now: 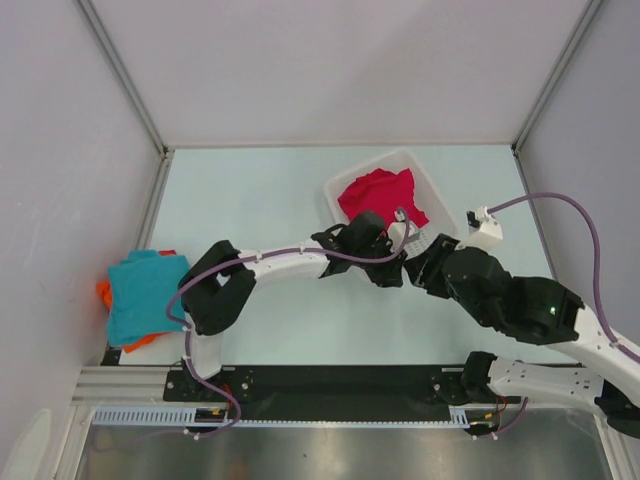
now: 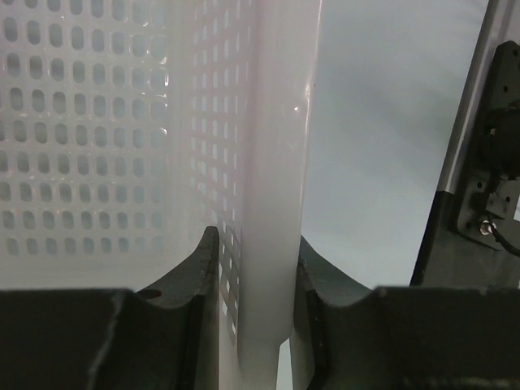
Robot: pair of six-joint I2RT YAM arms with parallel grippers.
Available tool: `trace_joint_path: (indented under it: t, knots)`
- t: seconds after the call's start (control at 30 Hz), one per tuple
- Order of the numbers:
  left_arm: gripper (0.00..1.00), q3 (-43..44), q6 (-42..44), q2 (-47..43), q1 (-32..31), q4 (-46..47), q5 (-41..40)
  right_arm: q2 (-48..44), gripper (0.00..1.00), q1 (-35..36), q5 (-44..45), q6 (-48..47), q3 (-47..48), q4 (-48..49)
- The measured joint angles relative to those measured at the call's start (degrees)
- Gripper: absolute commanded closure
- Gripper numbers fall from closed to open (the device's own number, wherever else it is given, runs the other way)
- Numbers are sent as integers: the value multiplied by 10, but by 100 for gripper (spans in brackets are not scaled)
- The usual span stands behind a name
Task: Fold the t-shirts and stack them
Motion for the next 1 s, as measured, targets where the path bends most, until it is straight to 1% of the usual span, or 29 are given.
trace_joint_path:
  t: [0.07,0.1,0.13,0.2,0.23,0.3,0.37,0.4,0.43,0.47,0.5,0.53,0.67,0.8,1.0]
  knots:
    - [99,-30,0,0,0,39,3,11,53,0,-1,4,0,0]
    - [96,-40,0,0,1,52,3,15,53,0,-1,6,0,0]
    - [88,-49,0,0,2,65,3,19,53,0,-1,7,0,1]
    - [77,-65,1,-2,2,86,3,30,53,1,-1,8,0,2]
    - [68,-72,1,-2,2,95,3,36,53,1,-2,8,-1,3]
    - [61,-80,1,-4,2,107,3,44,53,1,-3,8,-1,6]
    - [46,-89,-1,-5,3,120,3,48,53,1,-4,8,-1,7]
    - [41,-93,-6,-6,3,124,4,49,53,1,-4,8,-1,7]
    - [23,-100,-26,-5,5,132,16,51,53,1,-5,8,-1,8]
    - [18,-106,-47,-5,8,136,29,52,53,1,-5,8,-1,9]
    - [1,-110,-55,-5,11,138,42,53,53,1,-5,8,-1,10]
    - [0,-112,-76,-5,12,138,49,54,53,1,-5,8,-1,12]
    - [1,-128,-115,-6,11,130,65,60,52,1,-5,7,-1,17]
    - [0,-137,-125,-5,12,119,46,73,52,1,-5,2,-1,21]
    - [0,-143,-124,-21,16,104,-10,96,52,1,-4,-13,9,23]
